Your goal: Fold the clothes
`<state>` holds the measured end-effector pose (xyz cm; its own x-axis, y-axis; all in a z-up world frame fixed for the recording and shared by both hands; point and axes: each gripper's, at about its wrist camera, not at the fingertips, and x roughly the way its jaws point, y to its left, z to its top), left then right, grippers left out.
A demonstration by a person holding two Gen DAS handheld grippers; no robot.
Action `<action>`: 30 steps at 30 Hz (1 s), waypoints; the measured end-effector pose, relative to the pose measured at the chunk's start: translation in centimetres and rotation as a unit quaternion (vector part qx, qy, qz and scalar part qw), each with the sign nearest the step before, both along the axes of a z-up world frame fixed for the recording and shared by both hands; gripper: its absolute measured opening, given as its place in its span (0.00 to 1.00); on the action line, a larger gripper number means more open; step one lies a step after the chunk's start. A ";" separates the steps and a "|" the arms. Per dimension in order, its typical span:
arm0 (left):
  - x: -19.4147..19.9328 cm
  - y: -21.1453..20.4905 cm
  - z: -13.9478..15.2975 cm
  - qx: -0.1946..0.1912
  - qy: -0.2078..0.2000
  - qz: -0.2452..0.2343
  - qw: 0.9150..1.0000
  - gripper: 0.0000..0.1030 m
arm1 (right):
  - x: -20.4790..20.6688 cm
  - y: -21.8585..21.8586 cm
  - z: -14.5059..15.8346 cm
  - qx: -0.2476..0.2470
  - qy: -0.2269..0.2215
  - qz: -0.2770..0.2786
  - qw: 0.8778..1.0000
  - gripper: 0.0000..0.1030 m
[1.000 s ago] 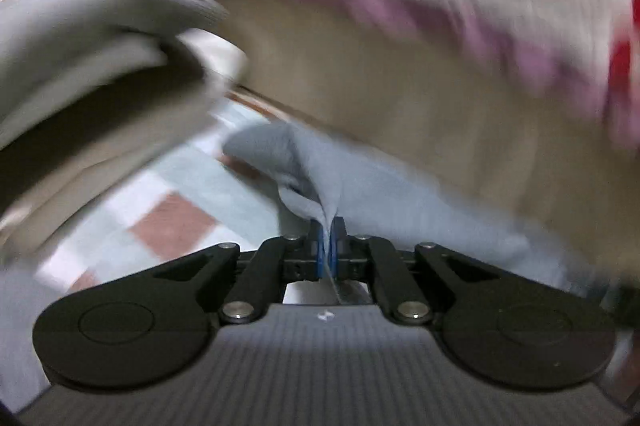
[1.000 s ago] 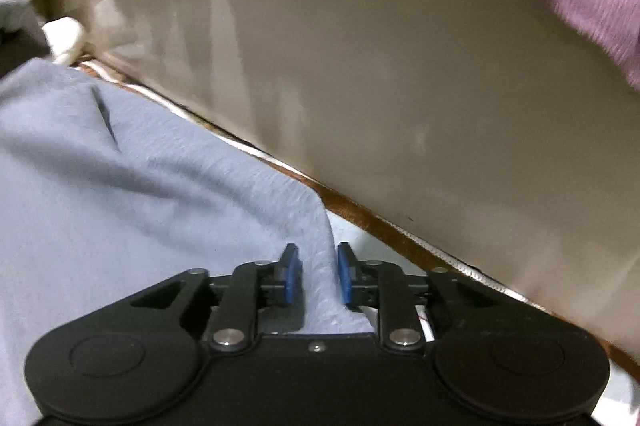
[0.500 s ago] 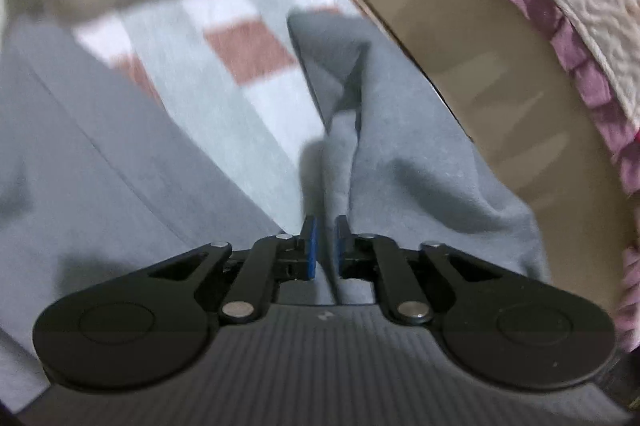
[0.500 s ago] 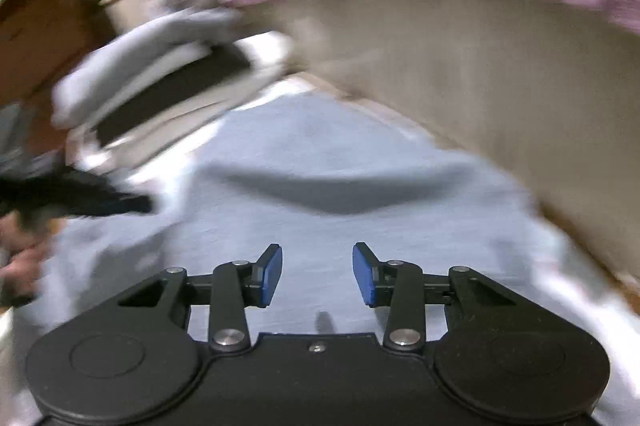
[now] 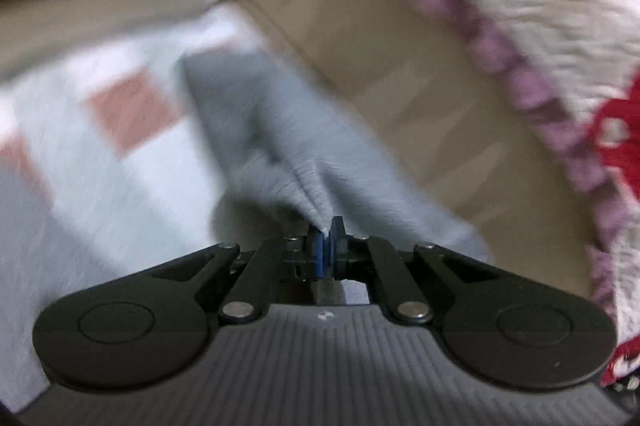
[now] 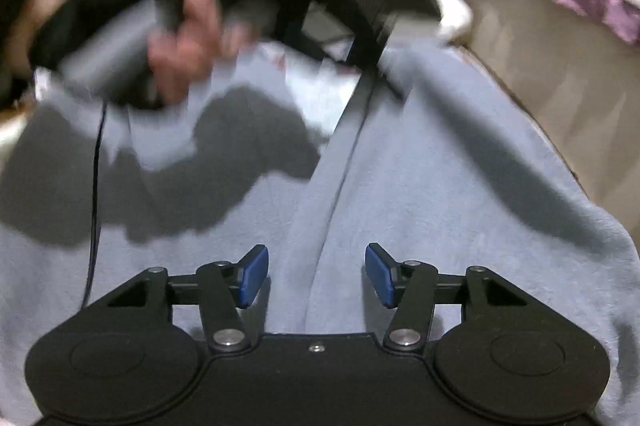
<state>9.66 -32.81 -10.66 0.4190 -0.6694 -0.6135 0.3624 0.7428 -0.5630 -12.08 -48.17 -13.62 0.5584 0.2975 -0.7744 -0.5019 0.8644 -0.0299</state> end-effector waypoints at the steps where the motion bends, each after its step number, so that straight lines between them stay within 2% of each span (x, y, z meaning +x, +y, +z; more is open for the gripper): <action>1: -0.5 -0.8 1.6 -0.001 -0.022 -0.012 1.000 0.02 | -0.3 -0.3 0.0 -0.011 -0.004 -0.002 1.000 0.57; 4: -2.6 -3.9 4.5 0.007 -0.066 -0.071 0.995 0.02 | -0.6 -2.5 1.2 -0.001 -0.018 -0.035 0.999 0.57; 5: -3.6 -4.7 4.8 0.004 -0.064 -0.096 0.993 0.02 | -0.6 -3.4 1.8 0.009 -0.022 -0.052 0.998 0.57; 9: -5.7 -6.6 3.6 -0.029 -0.014 -0.128 0.991 0.02 | -0.2 -5.8 3.3 0.037 -0.046 -0.128 0.990 0.57; 12: -4.5 -6.9 2.4 -0.057 0.052 -0.115 0.990 0.02 | -1.4 -6.4 4.9 0.088 -0.075 -0.132 0.984 0.58; 14: -3.7 -7.3 2.2 -0.058 0.064 -0.112 0.990 0.02 | -2.3 -6.4 6.1 0.104 -0.107 -0.115 0.982 0.64; 16: -3.8 -7.3 3.1 -0.048 0.050 -0.122 0.990 0.02 | -2.7 -6.3 7.1 0.109 -0.129 -0.124 0.978 0.70; 18: -4.2 -7.4 3.6 -0.040 0.043 -0.140 0.988 0.02 | -2.2 -6.4 7.5 0.111 -0.135 -0.145 0.974 0.70; 20: -4.6 -7.4 3.9 -0.035 0.040 -0.158 0.986 0.02 | -0.8 -6.5 6.9 0.093 -0.132 -0.183 0.970 0.71; 21: -4.7 -7.4 4.0 -0.032 0.033 -0.161 0.986 0.02 | 0.4 -6.2 6.2 0.062 -0.133 -0.203 0.968 0.71; 22: -4.9 -7.2 4.0 -0.031 0.023 -0.161 0.986 0.03 | 1.5 -6.0 5.6 0.031 -0.133 -0.221 0.966 0.63; 23: -4.8 -7.4 3.9 -0.032 0.018 -0.161 0.986 0.05 | 1.8 -6.5 5.1 0.024 -0.138 -0.220 0.965 0.31; 24: -4.7 -7.0 3.7 -0.033 0.015 -0.157 0.987 0.06 | 2.1 -7.0 4.7 0.019 -0.141 -0.219 0.965 0.15; 25: -4.6 -6.4 3.6 -0.038 0.011 -0.153 0.987 0.13 | 2.4 -8.0 4.8 0.051 -0.126 -0.232 0.963 0.08; 26: -4.4 -6.0 3.4 -0.042 0.004 -0.152 0.987 0.21 | 2.6 -9.0 4.9 0.084 -0.111 -0.244 0.960 0.08; 28: -4.8 -4.7 3.3 -0.022 -0.040 -0.151 0.987 0.32 | 3.0 -11.1 4.8 0.156 -0.085 -0.270 0.946 0.08; 30: -5.7 -4.2 3.0 0.036 -0.109 -0.154 0.981 0.43 | 3.2 -12.9 4.5 0.207 -0.068 -0.287 0.933 0.08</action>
<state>3.99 -37.00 -7.64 0.3300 -0.7434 -0.5818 0.6818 0.6140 -0.3978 -8.88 -61.07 -9.09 0.8028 0.1775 -0.5692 0.0305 0.9412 0.3365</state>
